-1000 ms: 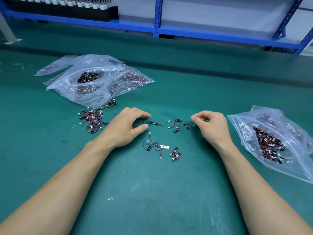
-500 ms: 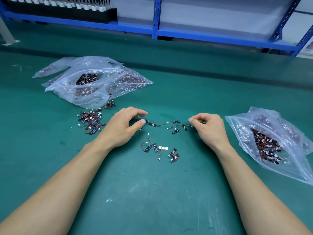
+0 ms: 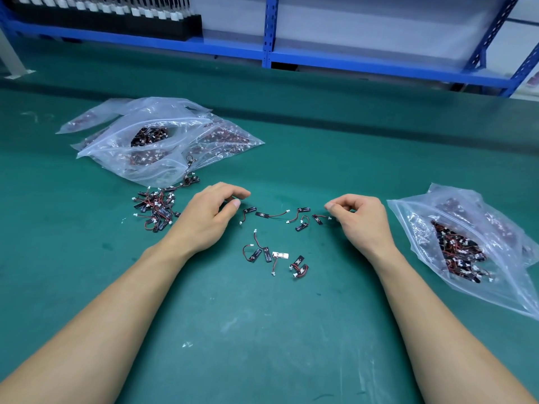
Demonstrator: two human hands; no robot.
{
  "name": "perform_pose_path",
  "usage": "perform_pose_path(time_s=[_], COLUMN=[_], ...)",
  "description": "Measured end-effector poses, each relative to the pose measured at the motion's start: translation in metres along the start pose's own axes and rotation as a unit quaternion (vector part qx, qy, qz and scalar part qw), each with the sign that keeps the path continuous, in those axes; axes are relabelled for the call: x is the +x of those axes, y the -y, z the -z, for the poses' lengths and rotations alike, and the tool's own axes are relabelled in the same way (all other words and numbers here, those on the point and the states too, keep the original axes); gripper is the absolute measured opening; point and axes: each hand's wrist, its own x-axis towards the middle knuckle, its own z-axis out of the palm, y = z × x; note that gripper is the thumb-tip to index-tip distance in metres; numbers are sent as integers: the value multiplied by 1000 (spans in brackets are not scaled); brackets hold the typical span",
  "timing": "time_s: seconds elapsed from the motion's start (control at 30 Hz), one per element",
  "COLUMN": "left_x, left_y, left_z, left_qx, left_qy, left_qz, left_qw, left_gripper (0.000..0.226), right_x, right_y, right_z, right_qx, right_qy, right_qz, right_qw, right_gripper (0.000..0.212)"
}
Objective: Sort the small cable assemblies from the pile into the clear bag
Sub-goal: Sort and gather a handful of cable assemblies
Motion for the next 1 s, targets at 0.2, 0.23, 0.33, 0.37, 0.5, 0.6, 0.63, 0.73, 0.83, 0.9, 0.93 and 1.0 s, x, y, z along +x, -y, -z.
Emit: perform_pose_path(time_s=[0.2, 0.23, 0.33, 0.37, 0.5, 0.6, 0.63, 0.73, 0.83, 0.9, 0.93, 1.0], left_x=[0, 0, 0, 0, 0, 0, 0, 0, 0, 1, 1, 1], left_y=[0, 0, 0, 0, 0, 1, 1, 1, 2, 2, 1, 1], left_z=[0, 0, 0, 0, 0, 0, 0, 0, 0, 0, 0, 0], left_qx=[-2, -2, -1, -1, -4, -1, 1, 3, 0, 1, 2, 3], left_qy=[4, 5, 8, 8, 8, 11, 12, 13, 13, 14, 14, 15], left_qz=[5, 6, 5, 6, 7, 6, 4, 3, 3, 2, 2, 3], left_qw=[1000, 1000, 1000, 1000, 1000, 1000, 1000, 1000, 1000, 1000, 1000, 1000], left_gripper=[29, 29, 28, 28, 28, 29, 29, 29, 29, 29, 29, 29], right_x=[0, 0, 0, 1, 1, 0, 0, 0, 0, 0, 0, -1], right_y=[1, 0, 1, 1, 1, 1, 1, 2, 2, 2, 2, 2], right_z=[0, 1, 1, 1, 1, 1, 1, 0, 1, 1, 1, 1], right_qx=[5, 7, 12, 14, 23, 23, 23, 23, 23, 22, 22, 23], right_qy=[-4, -5, -7, -8, -10, -10, -10, -8, -8, -7, -7, -7], right_qz=[-2, -2, -4, -6, -11, -13, -13, -13, -14, -13, -12, -11], right_qw=[1000, 1000, 1000, 1000, 1000, 1000, 1000, 1000, 1000, 1000, 1000, 1000], right_gripper=[17, 17, 18, 18, 19, 19, 19, 19, 18, 18, 19, 19])
